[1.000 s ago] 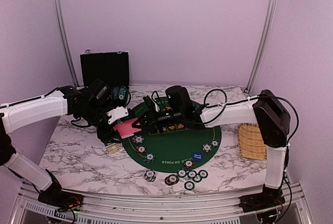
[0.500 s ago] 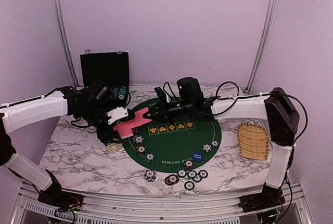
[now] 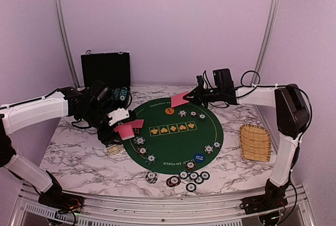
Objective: Distribute texas hold em gaming equipment
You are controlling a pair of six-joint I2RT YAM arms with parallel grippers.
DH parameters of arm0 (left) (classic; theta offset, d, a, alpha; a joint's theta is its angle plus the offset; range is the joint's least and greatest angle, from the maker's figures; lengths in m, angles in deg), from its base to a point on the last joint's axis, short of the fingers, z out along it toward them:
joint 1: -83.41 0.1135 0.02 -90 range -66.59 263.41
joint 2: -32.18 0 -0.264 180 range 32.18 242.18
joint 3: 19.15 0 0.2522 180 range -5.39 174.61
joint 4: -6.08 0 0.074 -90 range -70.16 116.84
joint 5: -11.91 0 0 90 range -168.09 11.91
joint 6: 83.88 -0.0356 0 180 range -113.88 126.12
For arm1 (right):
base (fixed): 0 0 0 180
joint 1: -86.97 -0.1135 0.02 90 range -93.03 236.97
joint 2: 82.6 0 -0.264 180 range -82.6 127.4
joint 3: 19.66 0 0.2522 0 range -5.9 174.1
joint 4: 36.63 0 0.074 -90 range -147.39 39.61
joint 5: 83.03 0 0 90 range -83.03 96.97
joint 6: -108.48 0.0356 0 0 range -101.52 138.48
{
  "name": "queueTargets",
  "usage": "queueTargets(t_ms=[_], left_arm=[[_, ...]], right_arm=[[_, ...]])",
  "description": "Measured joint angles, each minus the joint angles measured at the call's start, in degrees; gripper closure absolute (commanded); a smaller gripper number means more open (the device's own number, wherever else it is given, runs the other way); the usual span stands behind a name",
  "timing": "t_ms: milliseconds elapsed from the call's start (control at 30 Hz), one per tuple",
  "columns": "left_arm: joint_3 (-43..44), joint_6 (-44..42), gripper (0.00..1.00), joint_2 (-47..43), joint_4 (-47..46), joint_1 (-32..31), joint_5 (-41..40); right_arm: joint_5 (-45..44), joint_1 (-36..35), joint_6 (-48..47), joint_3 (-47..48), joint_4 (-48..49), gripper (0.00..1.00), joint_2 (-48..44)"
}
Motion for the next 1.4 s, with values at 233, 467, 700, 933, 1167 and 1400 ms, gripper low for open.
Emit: queueTargets(t_ms=[233, 467, 700, 933, 1167, 1400], left_arm=[[0.0, 0.0, 1.00, 0.0, 0.0, 0.0, 0.0], [0.0, 0.0, 1.00, 0.0, 0.0, 0.0, 0.1], [0.0, 0.0, 1.00, 0.0, 0.0, 0.0, 0.3], [0.0, 0.0, 1.00, 0.0, 0.0, 0.0, 0.5], [-0.2, -0.1, 1.00, 0.0, 0.0, 0.0, 0.5], [-0.2, -0.2, 1.00, 0.0, 0.0, 0.0, 0.5]], right_arm=[[-4.4, 3.7, -4.0, 9.6, -5.6, 1.00, 9.9], [-7.8, 3.6, -5.8, 20.3, -9.0, 1.00, 19.0], [-9.5, 3.7, -5.9, 26.3, -10.0, 1.00, 24.1], [-11.1, 4.1, -6.3, 30.2, -12.3, 0.99, 27.6], [-13.4, 4.3, -8.2, 33.0, -15.9, 0.92, 29.4], [-15.8, 4.8, -10.6, 34.9, -19.6, 0.70, 29.5]])
